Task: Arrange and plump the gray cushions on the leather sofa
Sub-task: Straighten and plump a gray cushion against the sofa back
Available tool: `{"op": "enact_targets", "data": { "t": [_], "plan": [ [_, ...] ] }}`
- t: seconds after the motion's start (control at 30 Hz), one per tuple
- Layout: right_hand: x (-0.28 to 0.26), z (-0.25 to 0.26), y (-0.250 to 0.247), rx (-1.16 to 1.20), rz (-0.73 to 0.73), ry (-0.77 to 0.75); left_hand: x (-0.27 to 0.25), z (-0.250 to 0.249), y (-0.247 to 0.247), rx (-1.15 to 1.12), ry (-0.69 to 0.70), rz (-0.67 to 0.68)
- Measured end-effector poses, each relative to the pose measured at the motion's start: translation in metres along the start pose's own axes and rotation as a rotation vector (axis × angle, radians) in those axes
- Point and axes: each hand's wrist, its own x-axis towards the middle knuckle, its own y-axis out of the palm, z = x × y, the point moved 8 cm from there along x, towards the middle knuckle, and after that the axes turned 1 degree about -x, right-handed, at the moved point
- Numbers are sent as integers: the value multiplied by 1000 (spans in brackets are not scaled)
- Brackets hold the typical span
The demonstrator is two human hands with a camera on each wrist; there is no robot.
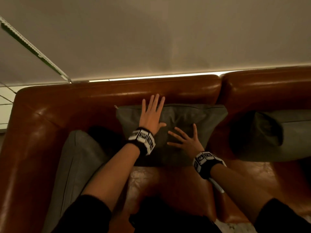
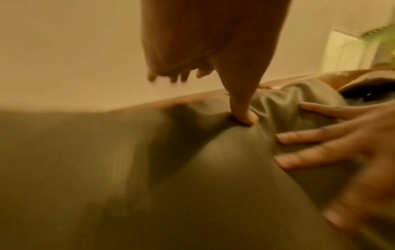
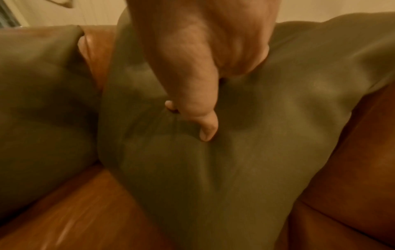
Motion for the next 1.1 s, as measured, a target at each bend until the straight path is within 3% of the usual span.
{"op": "enact_targets", "data": {
  "t": [0.1, 0.13, 0.17, 0.23, 0.27, 0.33, 0.4, 0.43, 0.53, 0.6, 0.7, 0.77, 0.83, 0.87, 0.9, 0.97, 1.03, 1.1],
  "plan": [
    [-3, -3, -12, 5, -24, -88, 37, -1, 3, -94, -36, 241],
    [-6, -8, -28, 9, -100, -114, 38, -2, 6, -112, -54, 274],
    [-11, -17, -48, 51, -234, -77, 36, -4, 8, -123, -57, 263],
    [-19, -53, -77, 280, -450, 139, 25, -7, 10, -136, -39, 181],
    [-18, -74, -82, 430, -464, 249, 16, -9, 12, -143, -24, 136],
    [-5, -100, -84, 637, -282, 354, -3, -9, 16, -158, 6, 54],
    [11, -94, -86, 622, -6, 256, -21, -5, 17, -174, 19, -11],
    [13, -87, -93, 548, 54, 185, -30, -3, 17, -172, 25, -47],
    [6, -65, -110, 303, 19, 12, -60, 4, 14, -97, 47, -181],
    [1, -56, -105, 236, -49, -12, -69, 8, 17, -70, 45, -216],
    [-1, -44, -76, 334, 57, 30, -69, 16, 28, -89, -8, -91],
    [-8, -49, -59, 457, 5, 72, -73, 24, 36, -64, -60, -33],
    [-33, -84, -62, 575, -301, 263, -86, 44, 29, -129, -207, -109],
    [-55, -108, -60, 628, -451, 463, -99, 61, 21, -195, -343, -211],
    [-80, -131, -50, 722, -513, 694, -115, 80, 17, -284, -515, -298],
    [-113, -161, -11, 1033, -424, 1011, -148, 114, 24, -592, -851, -337],
    [-120, -166, 13, 1364, -297, 1033, -162, 129, 37, -900, -1039, -284],
    [-111, -163, 8, 1488, -351, 959, -156, 126, 44, -1036, -1069, -207]
  ]
}}
